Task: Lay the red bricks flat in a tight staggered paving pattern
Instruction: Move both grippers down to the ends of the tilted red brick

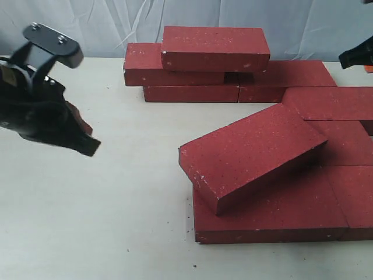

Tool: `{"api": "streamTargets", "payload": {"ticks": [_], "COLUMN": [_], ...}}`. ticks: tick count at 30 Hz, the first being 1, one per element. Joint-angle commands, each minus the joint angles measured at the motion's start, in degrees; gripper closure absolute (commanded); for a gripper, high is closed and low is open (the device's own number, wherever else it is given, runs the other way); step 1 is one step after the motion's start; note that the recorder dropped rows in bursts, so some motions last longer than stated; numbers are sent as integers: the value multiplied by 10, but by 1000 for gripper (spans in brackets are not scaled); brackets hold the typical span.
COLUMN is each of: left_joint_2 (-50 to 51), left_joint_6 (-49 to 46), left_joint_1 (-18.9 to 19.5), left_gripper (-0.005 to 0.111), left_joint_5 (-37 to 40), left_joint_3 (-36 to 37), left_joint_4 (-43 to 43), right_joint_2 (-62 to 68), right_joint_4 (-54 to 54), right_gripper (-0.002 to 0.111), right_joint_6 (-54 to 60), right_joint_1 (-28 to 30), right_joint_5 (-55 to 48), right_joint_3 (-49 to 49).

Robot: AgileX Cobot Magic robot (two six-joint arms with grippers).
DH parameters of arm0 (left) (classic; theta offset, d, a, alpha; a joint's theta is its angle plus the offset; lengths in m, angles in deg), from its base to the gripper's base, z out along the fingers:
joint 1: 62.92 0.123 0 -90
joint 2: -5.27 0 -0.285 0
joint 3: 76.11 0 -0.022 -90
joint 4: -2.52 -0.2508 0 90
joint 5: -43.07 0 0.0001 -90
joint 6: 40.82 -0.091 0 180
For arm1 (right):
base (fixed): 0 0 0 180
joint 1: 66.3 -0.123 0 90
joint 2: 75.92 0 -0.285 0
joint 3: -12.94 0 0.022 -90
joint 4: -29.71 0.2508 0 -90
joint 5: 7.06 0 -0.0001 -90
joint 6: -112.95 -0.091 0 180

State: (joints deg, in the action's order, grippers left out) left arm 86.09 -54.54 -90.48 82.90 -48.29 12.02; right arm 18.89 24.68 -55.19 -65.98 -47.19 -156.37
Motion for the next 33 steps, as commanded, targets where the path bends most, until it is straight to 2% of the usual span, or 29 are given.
{"api": "streamTargets", "payload": {"ticks": [1,5,10,14,23,27,33], "left_joint_2": [39,78,138,187,220,220,237], "left_joint_6": [-4,-24,-78,-82,-86,-127,-139], "left_joint_1": [-58,-97,-122,-148,-160,-160,-189], "left_gripper": [107,107,107,107,107,107,107], "left_joint_5": [6,4,3,3,9,31,-6], "left_joint_3": [-13,-29,-54,-86,-94,-94,-94], "left_joint_4": [12,44,108,118,140,200,208], "right_joint_2": [50,90,114,135,167,174,174], "right_joint_4": [39,69,69,71,129,133,110], "right_gripper": [109,109,109,109,109,109,109], "right_joint_6": [63,109,117,144,192,196,211], "right_joint_1": [2,2,2,2,2,2,-45], "right_joint_5": [-31,-54,-57,-58,-78,-84,-92], "right_joint_3": [-25,-47,-52,-52,-52,-52,-52]}}
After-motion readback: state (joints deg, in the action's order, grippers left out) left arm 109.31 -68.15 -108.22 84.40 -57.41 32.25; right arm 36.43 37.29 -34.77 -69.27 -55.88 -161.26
